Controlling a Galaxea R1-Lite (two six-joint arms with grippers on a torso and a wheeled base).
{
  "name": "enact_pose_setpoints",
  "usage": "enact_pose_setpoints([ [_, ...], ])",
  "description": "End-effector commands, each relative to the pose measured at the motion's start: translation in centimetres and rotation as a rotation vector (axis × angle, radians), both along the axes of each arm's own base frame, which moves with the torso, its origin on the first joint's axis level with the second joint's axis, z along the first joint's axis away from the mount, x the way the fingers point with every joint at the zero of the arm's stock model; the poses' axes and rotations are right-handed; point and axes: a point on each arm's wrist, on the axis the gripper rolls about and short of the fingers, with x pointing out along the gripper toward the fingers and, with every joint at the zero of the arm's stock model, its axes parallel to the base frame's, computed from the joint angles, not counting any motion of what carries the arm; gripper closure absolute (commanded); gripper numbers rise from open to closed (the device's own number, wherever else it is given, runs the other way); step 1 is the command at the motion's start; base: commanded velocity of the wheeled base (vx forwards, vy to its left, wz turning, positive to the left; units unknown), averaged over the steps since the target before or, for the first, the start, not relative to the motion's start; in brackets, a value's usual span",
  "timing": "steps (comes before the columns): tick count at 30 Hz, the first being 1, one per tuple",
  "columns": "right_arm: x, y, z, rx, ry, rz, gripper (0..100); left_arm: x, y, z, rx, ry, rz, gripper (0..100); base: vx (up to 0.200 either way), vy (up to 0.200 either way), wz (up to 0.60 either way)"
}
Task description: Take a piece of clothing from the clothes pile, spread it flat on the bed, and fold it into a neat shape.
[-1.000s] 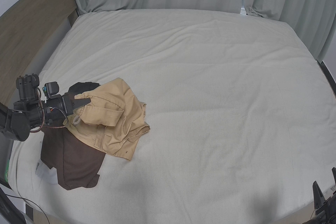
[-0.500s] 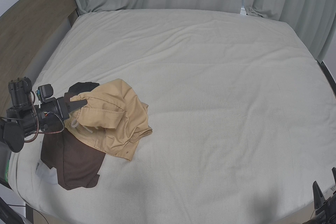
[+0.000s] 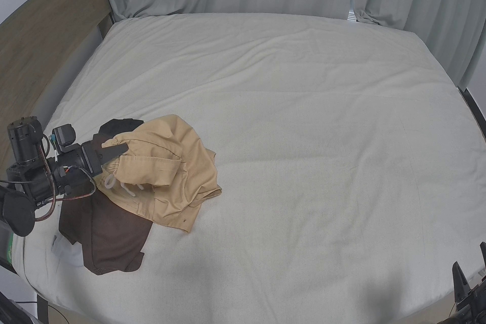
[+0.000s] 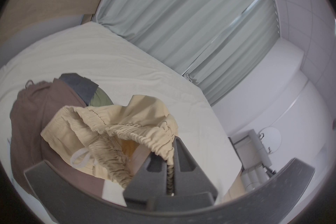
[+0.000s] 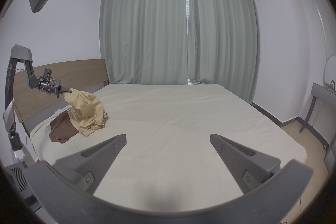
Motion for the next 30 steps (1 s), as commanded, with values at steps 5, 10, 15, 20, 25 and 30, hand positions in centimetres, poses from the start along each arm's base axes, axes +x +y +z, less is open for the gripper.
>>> enact_pose_setpoints([
  [5,0.0,0.0,-0.5,0.002,0.001,0.001,0,-1.3,-2.2,1.7,-0.095,-0.001,0.01,100,0.0,0.0,0.0],
  [10,0.0,0.0,-0.5,0.002,0.001,0.001,0,-1.5,-3.5,2.6,-0.18,0.005,0.048,100,0.0,0.0,0.0],
  [15,0.0,0.0,-0.5,0.002,0.001,0.001,0,-1.7,-4.6,3.1,-0.236,-0.014,0.069,100,0.0,0.0,0.0],
  [20,0.0,0.0,-0.5,0.002,0.001,0.003,0,-1.9,-5.7,3.3,-0.273,-0.008,0.075,100,0.0,0.0,0.0],
  [25,0.0,0.0,-0.5,0.002,0.001,0.003,0,-1.9,-5.9,3.6,-0.288,-0.01,0.08,100,0.0,0.0,0.0],
  [30,0.0,0.0,-0.5,0.001,0.001,0.003,0,-1.8,-6.1,4.0,-0.323,0.0,0.078,100,0.0,0.0,0.0],
])
